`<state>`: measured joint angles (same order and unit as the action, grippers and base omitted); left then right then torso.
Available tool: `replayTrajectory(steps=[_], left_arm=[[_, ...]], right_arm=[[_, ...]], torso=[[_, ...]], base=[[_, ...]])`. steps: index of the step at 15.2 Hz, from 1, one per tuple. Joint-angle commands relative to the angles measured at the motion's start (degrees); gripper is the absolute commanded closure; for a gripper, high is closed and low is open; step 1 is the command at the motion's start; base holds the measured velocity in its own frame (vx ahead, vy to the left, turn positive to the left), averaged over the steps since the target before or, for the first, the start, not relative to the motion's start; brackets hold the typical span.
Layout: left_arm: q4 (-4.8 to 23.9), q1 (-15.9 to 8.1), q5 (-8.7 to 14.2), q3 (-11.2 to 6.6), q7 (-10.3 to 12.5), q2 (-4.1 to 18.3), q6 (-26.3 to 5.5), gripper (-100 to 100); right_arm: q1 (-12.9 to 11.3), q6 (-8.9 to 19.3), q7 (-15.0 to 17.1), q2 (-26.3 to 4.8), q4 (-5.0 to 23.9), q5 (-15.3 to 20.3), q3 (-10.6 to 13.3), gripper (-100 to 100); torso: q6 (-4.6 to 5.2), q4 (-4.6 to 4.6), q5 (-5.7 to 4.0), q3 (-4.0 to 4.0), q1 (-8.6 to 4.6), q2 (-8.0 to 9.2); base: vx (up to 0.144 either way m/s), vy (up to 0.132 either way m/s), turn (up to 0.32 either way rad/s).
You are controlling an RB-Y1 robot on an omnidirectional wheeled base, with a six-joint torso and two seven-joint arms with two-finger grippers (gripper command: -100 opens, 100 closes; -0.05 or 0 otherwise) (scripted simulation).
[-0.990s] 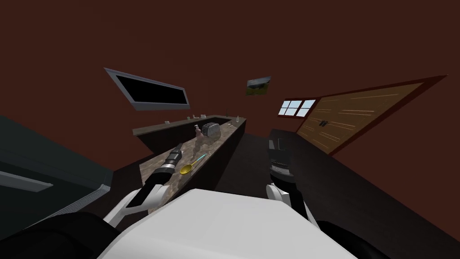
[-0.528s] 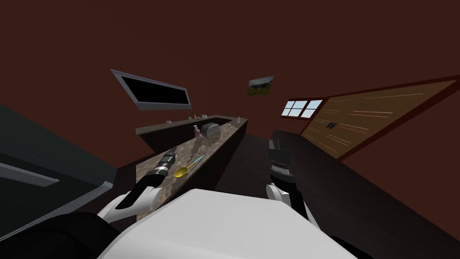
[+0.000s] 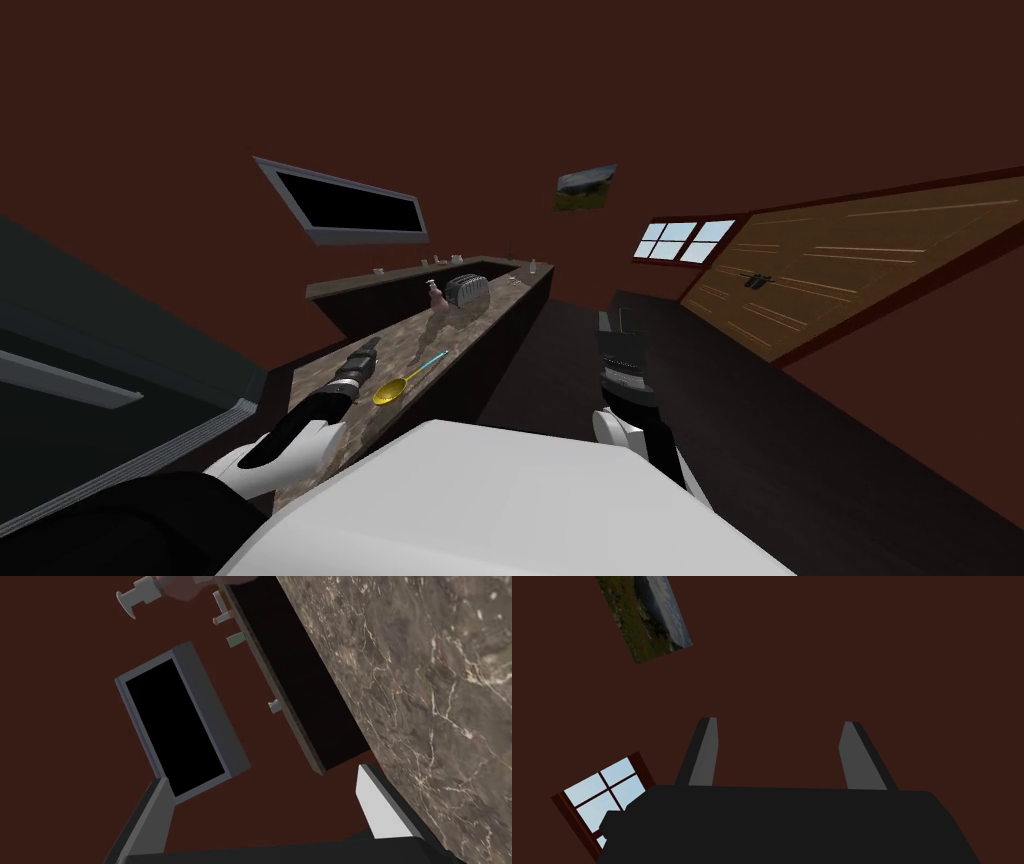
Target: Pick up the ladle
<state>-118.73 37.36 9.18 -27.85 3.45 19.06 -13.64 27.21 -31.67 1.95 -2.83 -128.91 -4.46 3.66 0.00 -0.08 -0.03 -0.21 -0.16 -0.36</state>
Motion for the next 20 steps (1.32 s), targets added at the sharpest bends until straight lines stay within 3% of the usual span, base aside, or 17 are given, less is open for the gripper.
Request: replayTrajectory(steps=[1, 2, 5, 6, 9, 10, 12, 13, 15, 16, 19, 20], left_arm=[[-0.26, 0.07, -0.05, -0.15, -0.12, -0.30, -1.63, -100], [0.52, 0.58, 1.07, -1.94, 0.01, 0.02, -3.59, -100], [0.52, 0.58, 1.07, -1.94, 0.01, 0.02, -5.57, -100], [1.31, 1.08, 2.20, -3.72, 0.15, 0.31, -7.11, -100], [1.31, 1.08, 2.20, -3.72, 0.15, 0.31, -9.53, -100], [2.10, 1.56, 3.34, -5.49, 0.30, 0.56, -11.71, -100], [2.10, 1.56, 3.34, -5.49, 0.30, 0.56, -13.48, -100], [2.88, 2.04, 4.48, -7.24, 0.44, 0.77, -15.63, -100], [2.88, 2.04, 4.48, -7.24, 0.44, 0.77, -17.42, -100], [3.65, 2.49, 5.61, -8.97, 0.58, 0.95, -19.34, -100], [3.65, 2.49, 5.61, -8.97, 0.58, 0.95, -21.31, -100], [4.39, 2.93, 6.73, -10.67, 0.72, 1.11, -23.27, -100]], right_arm=[[0.00, 0.00, 0.00, 0.00, 0.00, 0.00, 0.00, 0], [0.00, 0.00, 0.00, 0.00, 0.00, 0.00, 0.00, 0], [0.00, 0.00, 0.00, 0.00, 0.00, 0.00, 0.00, 0], [0.00, 0.00, 0.00, 0.00, 0.00, 0.00, 0.00, 0], [0.00, 0.00, 0.00, 0.00, 0.00, 0.00, 0.00, 0], [0.00, 0.00, 0.00, 0.00, 0.00, 0.00, 0.00, 0], [0.00, 0.00, 0.00, 0.00, 0.00, 0.00, 0.00, 0], [0.00, 0.00, 0.00, 0.00, 0.00, 0.00, 0.00, 0], [0.01, 0.00, 0.00, 0.00, 0.00, 0.00, 0.00, 0], [0.00, 0.00, 0.00, 0.00, 0.00, 0.00, 0.00, 0], [0.00, 0.00, 0.00, 0.00, 0.00, 0.00, 0.00, 0], [0.00, 0.00, 0.00, 0.00, 0.00, 0.00, 0.00, 0]], torso=[[0.00, 0.00, 0.00, 0.00, 0.00, 0.00], [0.01, 0.01, 0.00, 0.03, 0.04, 0.06], [0.01, -0.01, -0.02, -0.01, -0.07, -0.02], [0.01, 0.01, -0.01, 0.02, 0.03, 0.05], [0.00, 0.00, -0.01, 0.00, -0.02, 0.00], [0.01, 0.01, 0.00, 0.03, 0.04, 0.05], [-0.01, 0.00, 0.00, 0.00, -0.02, 0.00], [0.00, 0.00, -0.01, 0.00, 0.00, 0.00], [-0.01, -0.03, -0.03, -0.08, -0.11, -0.15], [0.00, -0.03, -0.02, -0.07, -0.10, -0.11], [0.01, -0.02, -0.02, -0.06, -0.06, -0.10], [0.01, 0.00, 0.00, 0.00, 0.04, 0.01]], base=[[0.046, -0.038, 0.005], [0.080, -0.070, 0.077], [0.073, -0.063, 0.041], [0.063, -0.052, 0.051], [0.070, -0.056, 0.048], [0.062, -0.053, 0.047], [0.080, -0.063, 0.068], [0.110, -0.075, 0.062], [0.110, -0.087, 0.066], [0.100, -0.084, 0.054], [0.078, -0.060, 0.040], [0.067, -0.049, 0.036]])
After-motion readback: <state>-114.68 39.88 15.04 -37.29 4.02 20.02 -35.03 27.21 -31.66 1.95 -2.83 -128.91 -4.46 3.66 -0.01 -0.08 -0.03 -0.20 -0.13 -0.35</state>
